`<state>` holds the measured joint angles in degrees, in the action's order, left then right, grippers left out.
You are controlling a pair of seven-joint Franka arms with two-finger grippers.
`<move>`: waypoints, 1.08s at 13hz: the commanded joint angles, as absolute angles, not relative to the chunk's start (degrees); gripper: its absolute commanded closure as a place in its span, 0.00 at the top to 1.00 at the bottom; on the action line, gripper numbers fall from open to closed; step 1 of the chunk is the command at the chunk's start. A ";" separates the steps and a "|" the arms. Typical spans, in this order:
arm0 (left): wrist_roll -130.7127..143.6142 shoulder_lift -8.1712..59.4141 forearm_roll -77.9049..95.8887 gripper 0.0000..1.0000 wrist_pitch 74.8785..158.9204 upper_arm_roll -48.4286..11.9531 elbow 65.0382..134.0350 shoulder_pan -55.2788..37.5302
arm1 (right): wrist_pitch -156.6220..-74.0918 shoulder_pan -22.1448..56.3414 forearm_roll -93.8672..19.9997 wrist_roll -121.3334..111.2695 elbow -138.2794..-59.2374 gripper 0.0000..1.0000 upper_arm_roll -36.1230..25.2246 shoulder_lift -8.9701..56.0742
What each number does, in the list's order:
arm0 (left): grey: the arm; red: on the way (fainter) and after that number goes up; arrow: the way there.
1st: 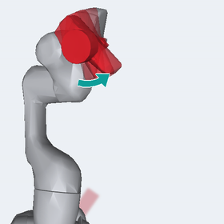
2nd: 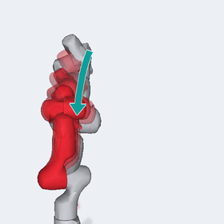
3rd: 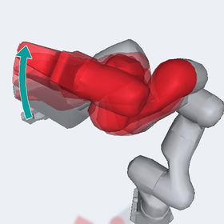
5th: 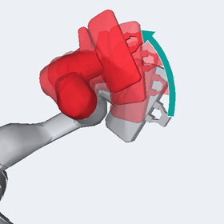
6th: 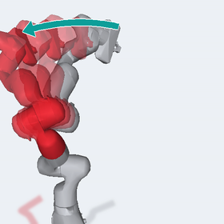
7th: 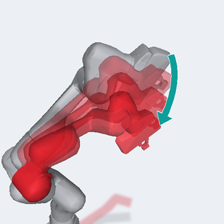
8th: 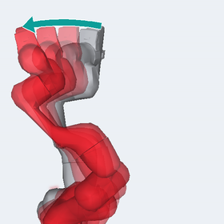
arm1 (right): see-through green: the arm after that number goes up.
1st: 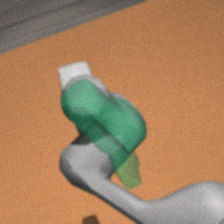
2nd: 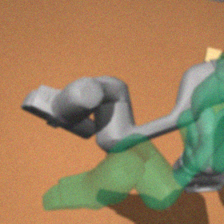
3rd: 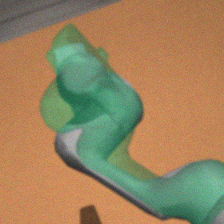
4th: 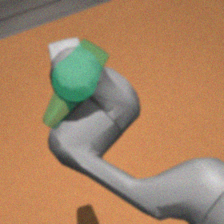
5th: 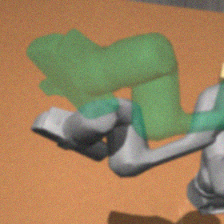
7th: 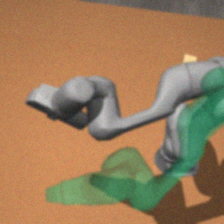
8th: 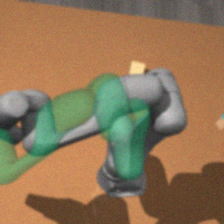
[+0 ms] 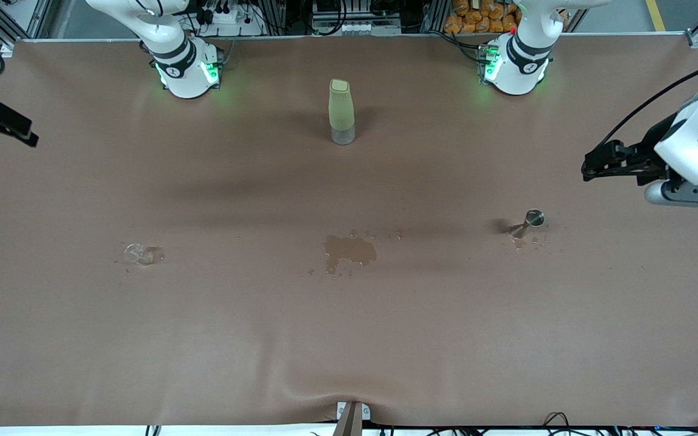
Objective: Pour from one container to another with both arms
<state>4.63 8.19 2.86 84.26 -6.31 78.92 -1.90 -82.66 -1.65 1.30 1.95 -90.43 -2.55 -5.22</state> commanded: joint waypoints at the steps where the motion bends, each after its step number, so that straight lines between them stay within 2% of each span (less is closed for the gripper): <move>1: 5.45 0.98 1.67 1.00 87.88 -6.85 87.44 -0.36 | -81.12 -0.79 1.15 4.13 -89.47 1.00 -3.60 -5.10; 4: 5.27 -0.34 2.55 1.00 87.80 -7.21 87.98 3.51 | -81.39 -0.70 -2.02 4.48 -89.56 1.00 -5.27 -5.19; 10: 5.36 -3.16 1.93 1.00 87.54 -5.98 89.74 2.20 | -81.82 -0.36 -1.50 0.00 -89.56 1.00 -5.10 -4.75; 14: 4.48 -3.87 1.93 1.00 86.93 -1.33 90.09 -1.23 | -82.00 -0.26 -1.84 0.09 -89.56 1.00 -4.92 -4.83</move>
<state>4.65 -1.90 2.85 86.48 -3.42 87.80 0.74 -82.08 -1.10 -1.19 0.45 -90.29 -4.31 -5.09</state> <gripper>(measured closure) 0.000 0.000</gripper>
